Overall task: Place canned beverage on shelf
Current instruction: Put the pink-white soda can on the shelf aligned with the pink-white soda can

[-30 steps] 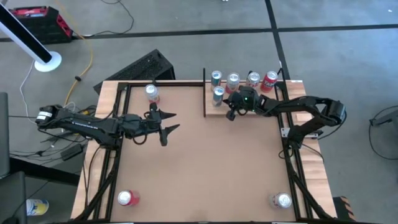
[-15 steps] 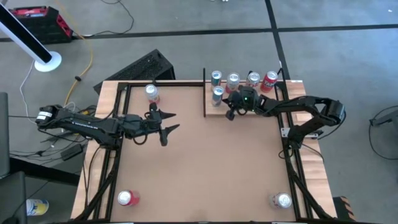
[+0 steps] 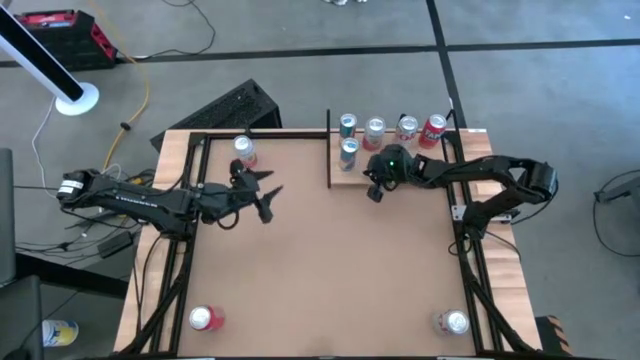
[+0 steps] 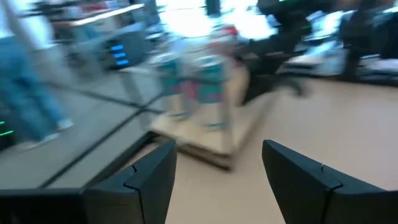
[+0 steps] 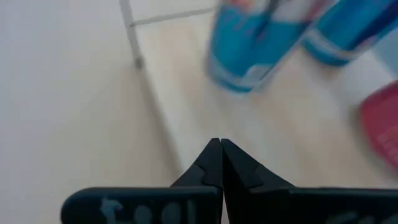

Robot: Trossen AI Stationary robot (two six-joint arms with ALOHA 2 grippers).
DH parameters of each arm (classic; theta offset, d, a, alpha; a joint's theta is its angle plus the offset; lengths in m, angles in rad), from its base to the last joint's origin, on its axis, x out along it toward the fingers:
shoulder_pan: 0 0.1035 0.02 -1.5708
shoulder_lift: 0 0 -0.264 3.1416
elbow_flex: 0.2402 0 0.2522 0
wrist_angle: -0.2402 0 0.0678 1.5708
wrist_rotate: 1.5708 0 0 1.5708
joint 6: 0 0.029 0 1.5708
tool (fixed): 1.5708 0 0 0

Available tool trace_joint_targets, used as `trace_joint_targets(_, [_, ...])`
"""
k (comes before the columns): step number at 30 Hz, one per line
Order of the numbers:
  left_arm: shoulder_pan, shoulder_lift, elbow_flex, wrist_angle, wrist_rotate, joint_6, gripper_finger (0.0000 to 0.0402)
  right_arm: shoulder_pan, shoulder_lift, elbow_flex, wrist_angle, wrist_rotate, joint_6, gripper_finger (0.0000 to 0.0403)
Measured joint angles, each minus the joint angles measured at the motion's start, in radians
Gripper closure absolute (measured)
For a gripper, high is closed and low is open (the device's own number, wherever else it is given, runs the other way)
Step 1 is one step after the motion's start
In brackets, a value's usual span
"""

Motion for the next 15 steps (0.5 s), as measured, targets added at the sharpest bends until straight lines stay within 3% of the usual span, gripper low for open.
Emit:
trace_joint_targets(4, [0.108, -0.008, 0.034, -0.092, -0.039, -0.049, 0.0178, 0.055, -0.036, 0.0, -0.092, 0.0, 0.031, 0.0382])
trace_joint_targets(10, [0.464, 0.04, 0.24, -0.462, 0.239, -0.177, 0.0178, 0.21, -0.065, 0.0, -0.12, 0.001, 0.075, 0.0382])
trace_joint_targets(15, [0.705, 0.141, 0.442, -0.736, 0.332, -0.198, 0.0173, 0.365, -0.063, 0.0, -0.119, 0.142, 0.081, 0.0382])
